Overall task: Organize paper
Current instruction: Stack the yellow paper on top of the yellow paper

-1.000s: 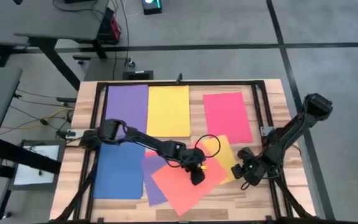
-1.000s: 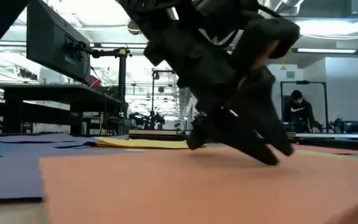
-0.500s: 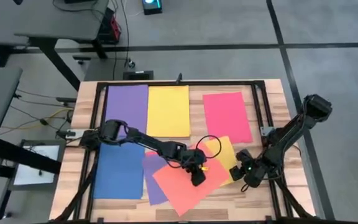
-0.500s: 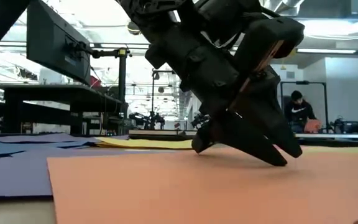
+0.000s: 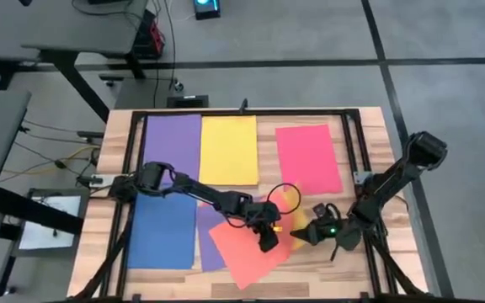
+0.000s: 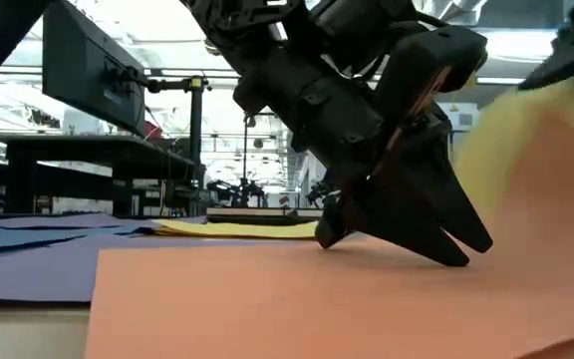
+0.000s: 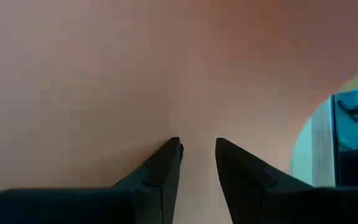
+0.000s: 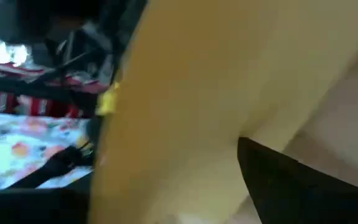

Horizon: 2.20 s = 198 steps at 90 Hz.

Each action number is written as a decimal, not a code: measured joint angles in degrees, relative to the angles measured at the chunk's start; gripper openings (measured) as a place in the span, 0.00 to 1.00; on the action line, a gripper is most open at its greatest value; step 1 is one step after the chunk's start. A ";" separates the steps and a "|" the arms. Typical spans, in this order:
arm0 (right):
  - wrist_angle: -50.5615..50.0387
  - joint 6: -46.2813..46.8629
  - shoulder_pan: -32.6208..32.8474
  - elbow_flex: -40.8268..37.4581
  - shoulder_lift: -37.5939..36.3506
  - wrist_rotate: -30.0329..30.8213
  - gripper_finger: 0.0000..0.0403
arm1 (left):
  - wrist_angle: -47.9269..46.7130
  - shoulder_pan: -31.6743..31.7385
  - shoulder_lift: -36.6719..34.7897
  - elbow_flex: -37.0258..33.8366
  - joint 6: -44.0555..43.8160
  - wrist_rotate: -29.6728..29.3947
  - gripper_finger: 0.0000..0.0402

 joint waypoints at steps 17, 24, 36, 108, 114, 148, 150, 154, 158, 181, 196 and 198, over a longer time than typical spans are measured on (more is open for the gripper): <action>-9.89 11.18 -1.21 0.04 0.58 -4.44 0.56 | 0.27 -0.02 -0.07 -0.02 0.04 0.63 0.23; -12.11 13.99 -1.64 0.07 0.49 -4.34 0.56 | 0.27 -0.05 -0.07 -0.02 0.04 0.78 0.23; -11.45 15.00 -2.15 0.17 0.47 -8.04 0.56 | 0.27 -0.07 -0.07 -0.02 0.00 1.12 0.23; -35.62 32.32 -0.82 3.85 -1.69 -7.16 0.47 | 0.34 -0.17 -0.07 -0.04 1.81 1.50 0.23; -34.60 29.69 -1.39 3.85 -1.69 -7.68 0.45 | 0.39 -0.17 -0.07 -0.04 1.81 1.51 0.23; -33.89 19.79 0.52 3.87 -3.73 -13.12 0.02 | -3.24 0.98 -5.29 -0.33 0.65 1.48 0.23; -33.99 19.14 0.80 3.87 -4.19 -13.20 0.01 | -3.59 1.13 -5.90 -0.32 0.78 1.47 0.23; -34.46 17.64 1.22 3.90 -5.42 -13.24 0.00 | -5.01 1.42 -7.40 -0.31 1.23 1.44 0.23; -35.43 16.71 1.49 3.91 -6.92 -13.28 0.00 | -6.74 1.77 -8.75 -0.30 1.65 1.46 0.23; -56.44 6.97 1.61 9.54 -18.49 -18.63 0.00 | -21.42 3.74 -16.70 -0.20 4.77 1.37 0.23; -72.32 -2.45 0.19 17.25 -24.20 -21.44 0.00 | -20.92 3.94 -20.51 -0.17 5.56 -1.87 0.23; -73.71 -3.97 -0.31 18.35 -24.70 -21.71 0.00 | -20.61 3.93 -20.79 -0.15 5.83 -2.56 0.23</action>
